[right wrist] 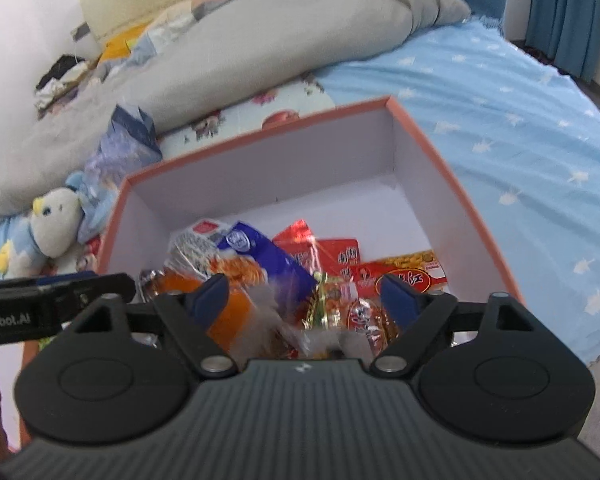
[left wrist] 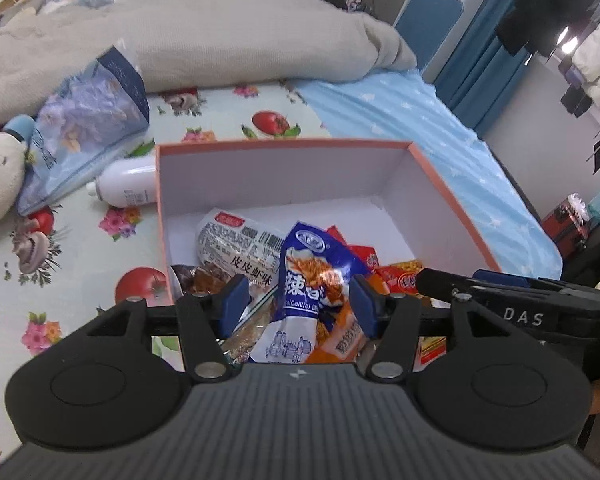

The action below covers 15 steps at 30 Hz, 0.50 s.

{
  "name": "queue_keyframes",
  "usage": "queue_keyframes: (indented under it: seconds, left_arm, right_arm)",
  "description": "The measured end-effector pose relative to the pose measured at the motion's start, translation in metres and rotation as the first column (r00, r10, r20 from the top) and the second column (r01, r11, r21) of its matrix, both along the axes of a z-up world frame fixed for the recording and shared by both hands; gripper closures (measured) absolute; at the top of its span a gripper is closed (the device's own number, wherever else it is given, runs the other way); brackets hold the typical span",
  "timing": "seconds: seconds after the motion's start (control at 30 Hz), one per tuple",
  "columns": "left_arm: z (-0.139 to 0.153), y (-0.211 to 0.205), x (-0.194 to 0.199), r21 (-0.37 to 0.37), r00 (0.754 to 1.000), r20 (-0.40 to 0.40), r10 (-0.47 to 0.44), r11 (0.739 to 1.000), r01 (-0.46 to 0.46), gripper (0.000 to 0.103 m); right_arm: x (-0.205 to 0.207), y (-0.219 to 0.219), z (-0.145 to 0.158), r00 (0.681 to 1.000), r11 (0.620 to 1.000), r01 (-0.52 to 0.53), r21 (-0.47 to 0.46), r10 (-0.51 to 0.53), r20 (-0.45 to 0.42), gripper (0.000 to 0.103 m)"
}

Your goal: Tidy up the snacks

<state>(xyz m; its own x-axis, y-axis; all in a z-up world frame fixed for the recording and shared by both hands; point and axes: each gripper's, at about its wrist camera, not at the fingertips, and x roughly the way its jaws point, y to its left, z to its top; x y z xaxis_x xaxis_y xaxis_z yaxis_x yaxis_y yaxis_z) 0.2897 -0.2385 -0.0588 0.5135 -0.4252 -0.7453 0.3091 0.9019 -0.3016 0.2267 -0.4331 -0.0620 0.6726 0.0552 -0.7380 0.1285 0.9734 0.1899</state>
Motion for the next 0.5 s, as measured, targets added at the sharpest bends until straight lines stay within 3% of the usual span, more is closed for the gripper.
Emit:
queue_keyframes:
  seconds: [0.5]
  left_arm:
    - [0.086,0.05,-0.071,-0.048,0.985,0.17,0.029,0.999,-0.021,0.041]
  right_arm:
    - [-0.07,0.031,0.08,0.981,1.0,0.001,-0.012,0.001,0.193,0.018]
